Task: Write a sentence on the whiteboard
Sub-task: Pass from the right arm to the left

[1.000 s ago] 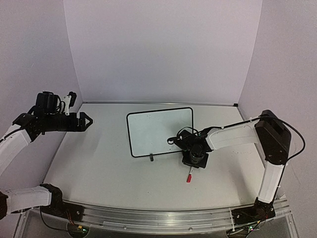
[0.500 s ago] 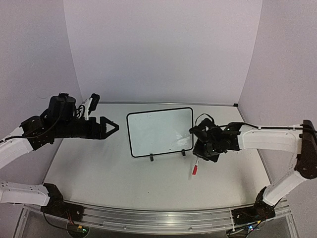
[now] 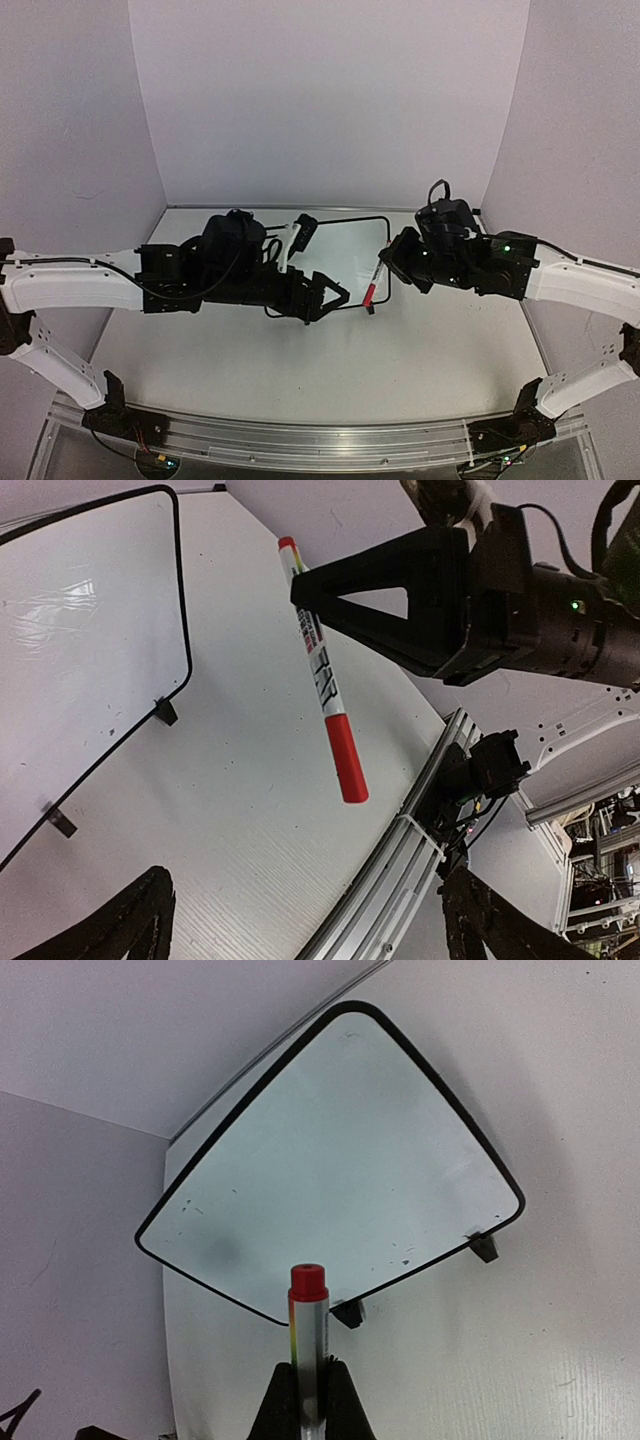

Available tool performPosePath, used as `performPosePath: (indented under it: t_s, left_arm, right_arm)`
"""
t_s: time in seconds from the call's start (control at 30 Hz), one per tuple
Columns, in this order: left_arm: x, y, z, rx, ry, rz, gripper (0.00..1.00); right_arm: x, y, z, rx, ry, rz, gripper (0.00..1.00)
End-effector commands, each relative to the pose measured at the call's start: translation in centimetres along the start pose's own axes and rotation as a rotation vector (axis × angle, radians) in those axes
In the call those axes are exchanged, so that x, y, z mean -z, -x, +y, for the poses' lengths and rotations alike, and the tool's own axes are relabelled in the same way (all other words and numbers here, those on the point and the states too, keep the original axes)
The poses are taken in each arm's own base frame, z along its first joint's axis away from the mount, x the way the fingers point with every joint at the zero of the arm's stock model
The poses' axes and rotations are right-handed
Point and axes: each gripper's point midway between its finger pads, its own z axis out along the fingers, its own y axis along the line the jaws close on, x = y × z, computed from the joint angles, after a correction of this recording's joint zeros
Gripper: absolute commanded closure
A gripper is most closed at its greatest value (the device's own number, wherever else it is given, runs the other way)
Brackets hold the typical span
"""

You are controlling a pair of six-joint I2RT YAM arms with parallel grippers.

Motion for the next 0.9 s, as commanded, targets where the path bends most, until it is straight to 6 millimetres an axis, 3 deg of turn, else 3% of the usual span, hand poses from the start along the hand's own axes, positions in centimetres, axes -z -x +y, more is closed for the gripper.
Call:
performPosePath:
  t_s: [0.0,0.1,0.27,0.5,0.73,0.87]
  left_arm:
    - [-1.3,3.1,-2.2,0.026,-0.057,-0.094,0.07]
    - [-2.2,3.0,-2.0,0.031,-0.048,-0.086,0.10]
    - [-3.3,3.1,-2.4,0.039,-0.064,-0.079,0.34]
    - [-5.1,3.0,-2.9,0.040,-0.088,-0.051,0.44]
    - [-5.5,3.2,-3.1,0.052,-0.101,-0.060,0.57]
    - [-5.9,2.9,-3.2,0.055,-0.105,-0.043,0.70]
  right_arm:
    - [0.0,0.7,3.2,-0.070,0.095,-0.052,1.00]
    - [-0.1,0.5,3.7,-0.080,0.111,-0.051,1.00]
    - [-0.4,0.5,3.6,-0.077,0.110,-0.057,1.00]
    - [-0.4,0.5,3.3,-0.080,0.102,-0.065,1.00]
    - [-0.1,0.7,2.7,-0.088,0.096,-0.081,1.00]
    - [0.1,1.0,2.6,-0.089,0.096,-0.090,1.00]
